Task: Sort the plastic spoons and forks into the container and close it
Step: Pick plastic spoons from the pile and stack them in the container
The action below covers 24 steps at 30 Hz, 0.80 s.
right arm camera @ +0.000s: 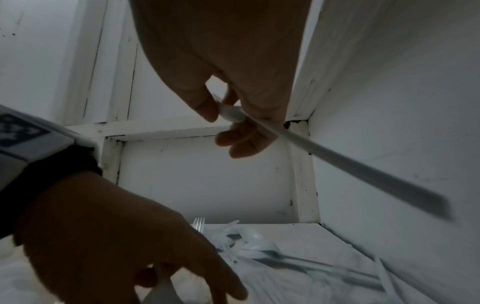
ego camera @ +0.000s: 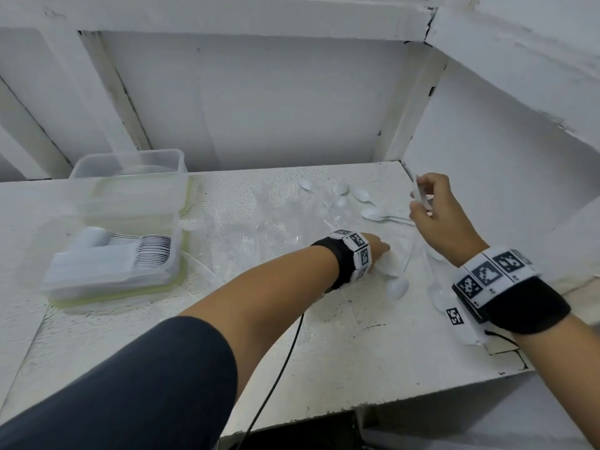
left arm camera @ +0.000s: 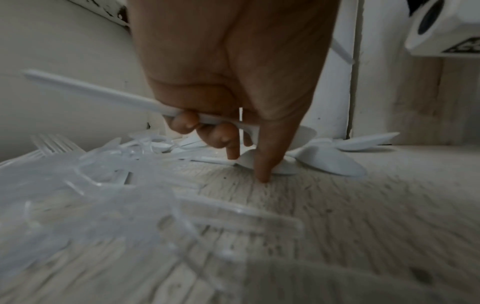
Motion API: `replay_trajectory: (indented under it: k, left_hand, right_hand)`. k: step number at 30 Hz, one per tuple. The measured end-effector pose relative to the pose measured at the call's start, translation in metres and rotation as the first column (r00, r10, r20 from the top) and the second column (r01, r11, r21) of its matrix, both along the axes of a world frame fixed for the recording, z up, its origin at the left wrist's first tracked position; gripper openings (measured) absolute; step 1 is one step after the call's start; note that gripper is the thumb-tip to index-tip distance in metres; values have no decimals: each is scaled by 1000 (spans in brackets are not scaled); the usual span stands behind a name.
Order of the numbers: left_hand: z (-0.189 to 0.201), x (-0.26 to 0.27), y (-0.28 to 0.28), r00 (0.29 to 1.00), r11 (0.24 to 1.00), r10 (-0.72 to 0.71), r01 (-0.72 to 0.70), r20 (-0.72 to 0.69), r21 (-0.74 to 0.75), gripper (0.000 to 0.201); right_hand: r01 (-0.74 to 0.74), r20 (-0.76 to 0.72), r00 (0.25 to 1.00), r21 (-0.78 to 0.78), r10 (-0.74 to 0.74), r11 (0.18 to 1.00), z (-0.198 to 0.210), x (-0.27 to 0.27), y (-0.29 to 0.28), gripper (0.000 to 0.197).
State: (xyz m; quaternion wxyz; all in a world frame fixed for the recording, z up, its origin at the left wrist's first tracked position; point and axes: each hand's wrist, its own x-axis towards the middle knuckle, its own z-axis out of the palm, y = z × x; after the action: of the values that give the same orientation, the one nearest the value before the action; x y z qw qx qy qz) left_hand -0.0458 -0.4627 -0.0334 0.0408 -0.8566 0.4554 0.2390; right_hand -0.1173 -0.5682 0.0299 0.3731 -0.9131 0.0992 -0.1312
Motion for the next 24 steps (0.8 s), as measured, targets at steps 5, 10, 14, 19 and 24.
replay_trajectory:
  k: [5,10,14,19,24]
  left_hand:
    - [-1,-3,4,997,998,-54,56,54,-39,36]
    - [15,-7,13,996,962,-73,83,47,-260,27]
    - [36,-7,34,998,868,-39,11,-47,-496,16]
    - [58,5,75,972,747,141,-230,-190,-623,13]
    - [66,20,115,889,635,333,-459,-316,-621,12]
  right_hand:
    - [3,-26,1000,-28,-4,1000,-6,-14,-4,40]
    - [172,-214,960,-65,-182,983,-18,-20,-13,42]
    - [156,-362,903,-227,-232,961,-35,-15,-28,29]
    - [-58,-580,802,-314,-144,948,-69,-13,-32,41]
    - [-199,-599,794,-421,-106,885,-81,-17,-18,29]
